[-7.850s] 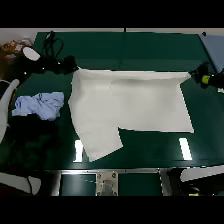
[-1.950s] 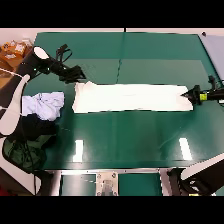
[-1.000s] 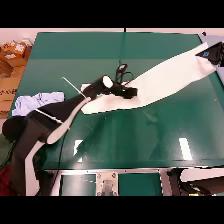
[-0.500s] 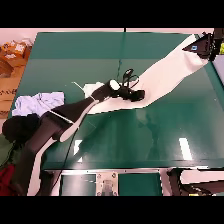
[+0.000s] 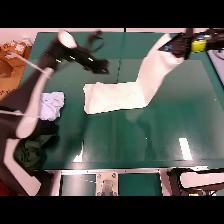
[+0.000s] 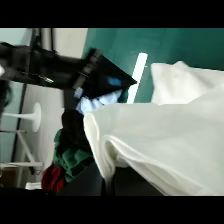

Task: Fold the shirts.

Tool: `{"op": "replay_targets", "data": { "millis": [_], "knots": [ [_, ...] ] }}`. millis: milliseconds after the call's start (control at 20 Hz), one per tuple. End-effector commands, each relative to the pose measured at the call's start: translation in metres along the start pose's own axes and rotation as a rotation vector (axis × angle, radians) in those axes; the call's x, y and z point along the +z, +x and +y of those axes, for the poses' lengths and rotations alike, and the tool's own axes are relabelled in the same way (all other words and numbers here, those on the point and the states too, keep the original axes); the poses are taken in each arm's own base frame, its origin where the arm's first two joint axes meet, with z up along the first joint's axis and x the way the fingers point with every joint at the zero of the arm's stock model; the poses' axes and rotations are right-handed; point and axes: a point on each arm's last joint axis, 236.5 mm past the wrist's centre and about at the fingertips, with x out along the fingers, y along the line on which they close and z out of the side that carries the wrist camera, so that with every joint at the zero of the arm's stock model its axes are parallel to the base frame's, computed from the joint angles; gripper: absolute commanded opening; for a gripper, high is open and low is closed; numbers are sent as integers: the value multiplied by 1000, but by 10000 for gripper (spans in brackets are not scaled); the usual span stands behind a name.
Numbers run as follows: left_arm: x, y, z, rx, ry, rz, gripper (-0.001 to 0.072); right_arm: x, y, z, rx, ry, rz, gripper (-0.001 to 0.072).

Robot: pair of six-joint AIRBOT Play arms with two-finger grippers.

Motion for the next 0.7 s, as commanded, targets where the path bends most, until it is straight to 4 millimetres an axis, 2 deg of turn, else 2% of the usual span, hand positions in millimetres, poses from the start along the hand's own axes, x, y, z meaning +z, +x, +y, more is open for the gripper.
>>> {"op": "replay_targets", "data": {
  "millis": [0,100,150,250,350,400,450,500,550,650],
  "knots": [
    [-6,-109,66,264,-9,-28,26,-7,78,18,38,24,0,16],
    [-3,-151,85,340,-30,-89,26,-20,141,19,43,53,-3,16],
    [-2,-166,91,355,-42,-113,25,-28,176,16,35,69,-12,16],
    [-3,-184,103,380,-60,-139,25,-53,251,7,10,80,-8,16],
    [-9,-190,112,389,-81,-126,25,-86,323,-10,-33,78,-8,35],
    [-13,-190,114,389,-74,-108,26,-109,351,-19,-53,63,18,208],
    [-16,-189,116,397,-58,-91,26,-129,370,-29,-68,69,58,490],
    [-18,-189,115,395,-46,-80,26,-141,378,-37,-78,78,89,556],
    [-20,-189,115,394,-45,-73,26,-143,375,-41,-80,88,114,556],
    [-21,-189,114,392,-46,-67,25,-122,348,-48,-68,114,126,540]
  ]
}}
